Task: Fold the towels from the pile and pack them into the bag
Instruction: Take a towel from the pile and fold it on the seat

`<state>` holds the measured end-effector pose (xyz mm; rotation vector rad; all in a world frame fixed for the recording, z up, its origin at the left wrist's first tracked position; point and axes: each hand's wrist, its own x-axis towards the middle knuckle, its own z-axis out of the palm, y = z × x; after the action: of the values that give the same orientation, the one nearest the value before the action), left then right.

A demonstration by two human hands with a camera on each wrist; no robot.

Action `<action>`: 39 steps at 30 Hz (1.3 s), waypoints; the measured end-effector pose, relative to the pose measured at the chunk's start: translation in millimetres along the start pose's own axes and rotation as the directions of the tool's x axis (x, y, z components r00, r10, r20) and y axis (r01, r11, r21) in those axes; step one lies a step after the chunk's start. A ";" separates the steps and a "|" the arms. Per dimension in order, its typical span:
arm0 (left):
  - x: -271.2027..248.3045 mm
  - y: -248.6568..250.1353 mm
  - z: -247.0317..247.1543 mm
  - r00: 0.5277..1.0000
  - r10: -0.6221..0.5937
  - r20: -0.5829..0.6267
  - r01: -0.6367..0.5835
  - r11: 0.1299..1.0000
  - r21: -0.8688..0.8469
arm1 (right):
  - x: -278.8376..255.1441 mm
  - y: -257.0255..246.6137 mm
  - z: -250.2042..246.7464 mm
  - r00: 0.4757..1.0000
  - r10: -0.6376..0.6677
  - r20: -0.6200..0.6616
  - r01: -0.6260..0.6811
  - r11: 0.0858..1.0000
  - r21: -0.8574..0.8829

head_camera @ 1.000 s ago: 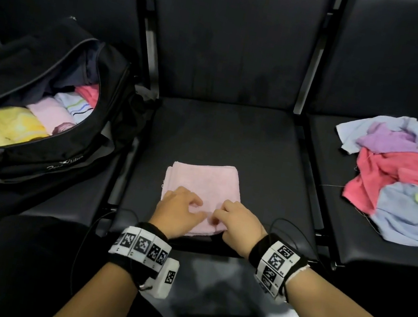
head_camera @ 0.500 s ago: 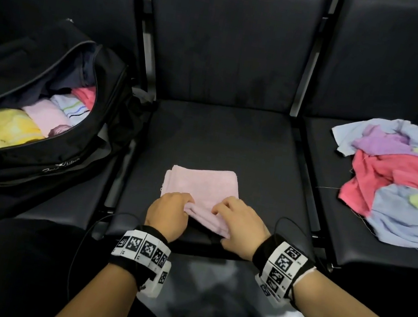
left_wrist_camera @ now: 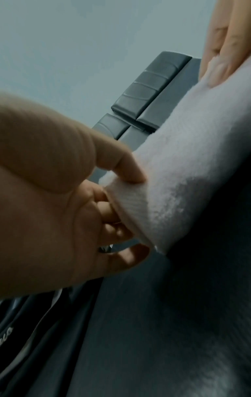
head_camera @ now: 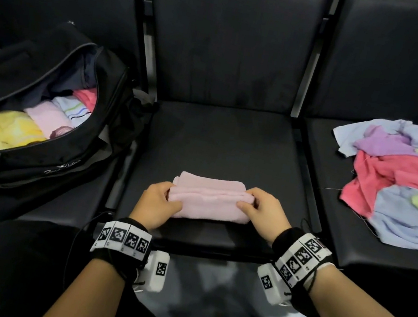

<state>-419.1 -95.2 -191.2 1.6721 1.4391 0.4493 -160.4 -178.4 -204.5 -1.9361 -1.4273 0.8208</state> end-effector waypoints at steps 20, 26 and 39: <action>2.8 -10.9 24.3 0.982 -0.153 -0.109 0.160 0.985 0.066 | 15.0 23.9 11.1 0.982 0.175 0.070 -0.165 0.978 -0.124; 3.7 -11.2 22.2 0.971 -0.198 -0.130 0.212 0.972 0.102 | 18.0 19.5 9.3 0.964 0.196 0.179 -0.156 0.964 -0.214; -6.7 39.5 -0.1 0.955 0.296 0.036 -0.297 0.954 0.036 | 6.2 -69.0 -32.3 0.944 -0.255 0.211 0.269 0.962 -0.041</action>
<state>-396.6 -99.9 -158.4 1.9299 1.1842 0.5597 -175.5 -158.5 -132.3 -1.6978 -1.8118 0.8716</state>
